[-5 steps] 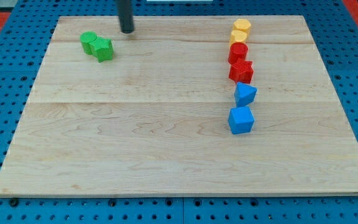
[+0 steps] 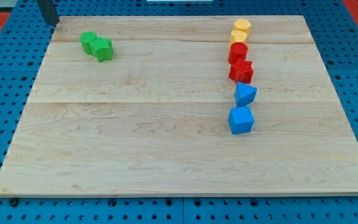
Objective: Move the green circle to the bottom center
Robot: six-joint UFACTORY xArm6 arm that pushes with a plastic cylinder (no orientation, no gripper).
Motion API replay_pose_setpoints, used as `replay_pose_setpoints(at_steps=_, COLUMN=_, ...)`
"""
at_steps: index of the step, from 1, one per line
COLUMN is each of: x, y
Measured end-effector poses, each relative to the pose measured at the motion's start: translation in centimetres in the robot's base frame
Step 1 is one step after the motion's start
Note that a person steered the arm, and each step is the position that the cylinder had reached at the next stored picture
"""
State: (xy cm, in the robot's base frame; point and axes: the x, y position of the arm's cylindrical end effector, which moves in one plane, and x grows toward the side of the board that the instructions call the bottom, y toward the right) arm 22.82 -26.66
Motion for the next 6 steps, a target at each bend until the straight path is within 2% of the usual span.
replay_pose_setpoints(at_steps=2, x=8.3, y=9.2)
replay_pose_setpoints(at_steps=3, x=6.9, y=9.6)
replay_pose_setpoints(at_steps=5, x=13.3, y=12.5)
replay_pose_setpoints(at_steps=6, x=9.2, y=8.8)
